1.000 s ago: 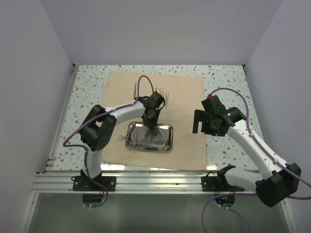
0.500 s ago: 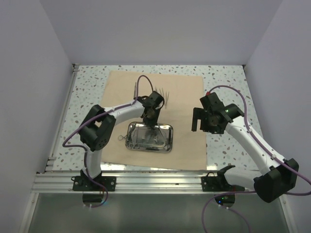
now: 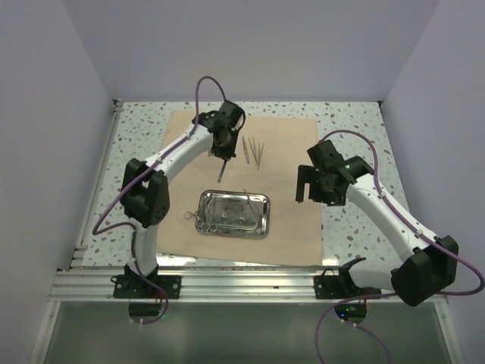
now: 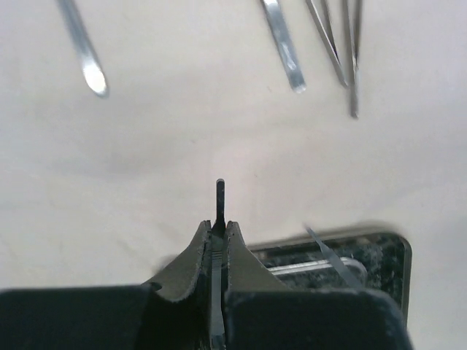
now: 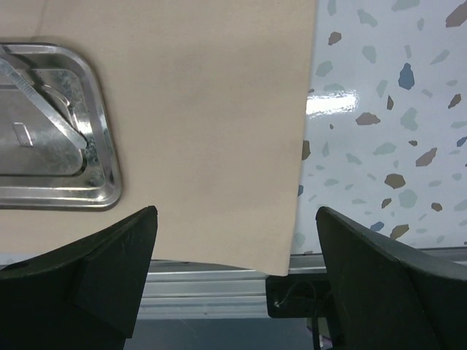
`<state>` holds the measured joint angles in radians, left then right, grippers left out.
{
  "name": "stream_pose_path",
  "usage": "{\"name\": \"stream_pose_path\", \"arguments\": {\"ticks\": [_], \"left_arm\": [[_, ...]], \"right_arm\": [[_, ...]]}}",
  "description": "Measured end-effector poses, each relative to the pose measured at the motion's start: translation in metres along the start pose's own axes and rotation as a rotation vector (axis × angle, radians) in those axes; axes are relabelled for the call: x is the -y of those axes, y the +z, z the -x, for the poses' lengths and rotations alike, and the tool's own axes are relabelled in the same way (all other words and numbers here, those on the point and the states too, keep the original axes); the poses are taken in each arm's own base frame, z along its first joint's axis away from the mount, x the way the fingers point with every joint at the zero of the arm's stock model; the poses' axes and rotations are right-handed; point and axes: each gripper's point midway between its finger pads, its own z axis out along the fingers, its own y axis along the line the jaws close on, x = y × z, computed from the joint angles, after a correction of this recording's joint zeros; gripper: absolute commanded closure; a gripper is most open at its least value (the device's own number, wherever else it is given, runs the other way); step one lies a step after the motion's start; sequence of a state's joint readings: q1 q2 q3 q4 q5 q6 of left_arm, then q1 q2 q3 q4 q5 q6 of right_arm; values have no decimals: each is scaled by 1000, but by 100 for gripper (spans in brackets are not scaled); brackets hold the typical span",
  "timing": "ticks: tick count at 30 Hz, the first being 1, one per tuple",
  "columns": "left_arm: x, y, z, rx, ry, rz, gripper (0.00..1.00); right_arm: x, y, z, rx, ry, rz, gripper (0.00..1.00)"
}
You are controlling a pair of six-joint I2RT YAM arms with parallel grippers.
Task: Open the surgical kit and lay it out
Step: Pick up the medical item from the container, then place the medical item in the surgical kit, then pick up the medical item from the container.
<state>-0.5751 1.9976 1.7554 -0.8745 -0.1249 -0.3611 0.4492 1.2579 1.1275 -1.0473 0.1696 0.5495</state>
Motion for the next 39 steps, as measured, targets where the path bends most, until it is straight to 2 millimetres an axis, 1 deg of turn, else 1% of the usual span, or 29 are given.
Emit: {"name": "stream_pose_path", "arguments": {"ticks": [2, 4, 5, 7, 9, 10, 12, 14, 16, 17, 19, 20, 23, 25, 26, 28, 30, 32, 34, 35, 37, 39], "left_arm": [[-18, 4, 32, 50, -28, 28, 100], [-36, 17, 65, 105, -51, 53, 100], [-44, 25, 78, 125, -58, 66, 100], [-61, 44, 95, 147, -75, 90, 100], [-78, 64, 108, 161, -88, 118, 100], [-86, 74, 111, 162, -96, 130, 100], [-103, 91, 110, 155, -114, 155, 100], [-114, 102, 111, 168, -126, 170, 100], [-126, 108, 114, 186, -131, 186, 99], [-130, 110, 118, 203, -134, 191, 86], [-133, 113, 125, 227, -139, 194, 66], [-134, 115, 129, 241, -139, 192, 45], [-131, 117, 136, 267, -145, 179, 25], [-128, 116, 140, 284, -149, 168, 27], [-127, 114, 140, 284, -151, 165, 31], [-126, 110, 137, 278, -154, 159, 34], [-120, 100, 131, 270, -164, 149, 36], [-112, 85, 119, 250, -173, 139, 36], [-94, 65, 105, 238, -177, 122, 37], [-81, 54, 96, 227, -178, 108, 39], [-47, 35, 76, 215, -180, 68, 39], [-8, 18, 50, 189, -162, 18, 39]], "right_arm": [[-2, 0, 3, 2, 0, 1, 6], [-4, 0, 6, 4, 0, 3, 6], [-5, 0, 8, 6, 0, 4, 6], [-5, 0, 9, 7, -1, 4, 6], [-6, 0, 10, 5, -3, 1, 6], [-5, 0, 10, 2, -4, -1, 6], [-5, 0, 9, -4, -5, -6, 7], [-4, 0, 8, -12, -7, -12, 7], [-3, 0, 6, -27, -10, -22, 7], [-3, 0, 6, -33, -12, -26, 7], [-2, 0, 8, -40, -17, -39, 7], [-2, 0, 9, -41, -19, -46, 7], [-2, -1, 13, -39, -20, -51, 7], [-3, -1, 14, -38, -19, -50, 7], [-3, 0, 14, -39, -20, -51, 7], [-4, 0, 14, -41, -20, -50, 7], [-4, 0, 14, -39, -20, -48, 7], [-5, 1, 16, -33, -20, -42, 7], [-7, 3, 16, -26, -19, -35, 7], [-8, 3, 16, -21, -17, -26, 7], [-10, 3, 15, -17, -15, -8, 7], [-10, 1, 13, -8, -13, 10, 7]]}}
